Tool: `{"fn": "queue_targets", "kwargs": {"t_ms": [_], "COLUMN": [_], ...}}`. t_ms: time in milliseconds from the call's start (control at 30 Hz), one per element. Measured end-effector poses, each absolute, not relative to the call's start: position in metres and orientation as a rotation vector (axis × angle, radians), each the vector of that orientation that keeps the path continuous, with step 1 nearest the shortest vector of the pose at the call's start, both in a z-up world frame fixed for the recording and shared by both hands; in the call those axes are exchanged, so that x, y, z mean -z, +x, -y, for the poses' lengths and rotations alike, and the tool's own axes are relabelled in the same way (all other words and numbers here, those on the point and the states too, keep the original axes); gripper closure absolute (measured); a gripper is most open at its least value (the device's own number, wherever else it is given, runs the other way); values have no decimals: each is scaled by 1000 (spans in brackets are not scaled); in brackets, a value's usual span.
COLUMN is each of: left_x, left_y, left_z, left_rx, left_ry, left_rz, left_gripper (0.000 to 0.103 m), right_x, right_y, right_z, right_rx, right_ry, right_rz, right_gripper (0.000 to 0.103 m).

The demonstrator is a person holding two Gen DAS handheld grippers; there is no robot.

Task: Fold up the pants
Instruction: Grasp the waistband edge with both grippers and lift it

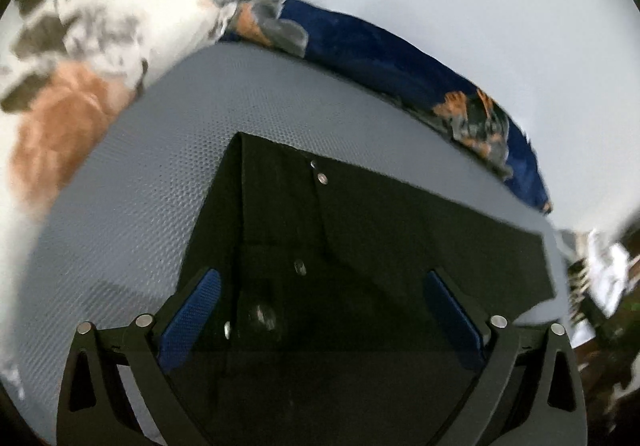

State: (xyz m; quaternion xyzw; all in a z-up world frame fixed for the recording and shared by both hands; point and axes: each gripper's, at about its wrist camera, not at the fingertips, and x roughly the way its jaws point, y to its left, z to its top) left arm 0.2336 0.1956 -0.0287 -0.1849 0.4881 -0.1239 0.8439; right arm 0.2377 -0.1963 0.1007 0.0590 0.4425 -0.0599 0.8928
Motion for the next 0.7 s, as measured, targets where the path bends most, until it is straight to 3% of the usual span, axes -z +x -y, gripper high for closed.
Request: {"fn": "queue_targets", "kwargs": {"t_ms": [33, 100, 200, 300, 567, 633, 700], "left_x": [33, 46, 66, 82, 91, 91, 92], "left_y": [242, 263, 289, 307, 350, 356, 364], "left_z": [-201, -215, -231, -242, -242, -240, -237], "left_rx": [273, 294, 312, 342, 455, 488, 524], "left_ry": [-422, -494, -583, -635, -646, -650, -663], "left_rz": [-1042, -1077, -1122, -1147, -1160, -1156, -1167], "left_gripper": [9, 24, 33, 38, 39, 44, 57], "right_x": [-95, -87, -72, -59, -34, -29, -24], "right_y": [244, 253, 267, 280, 313, 322, 332], "right_z": [195, 192, 188, 184, 178, 175, 173], "right_rx": [123, 119, 115, 120, 117, 106, 87], "right_ry": [127, 135, 138, 138, 162, 149, 127], "right_rz": [-931, -953, -994, -1026, -1075, -1082, -1089], "right_gripper": [0, 0, 0, 0, 0, 0, 0]}}
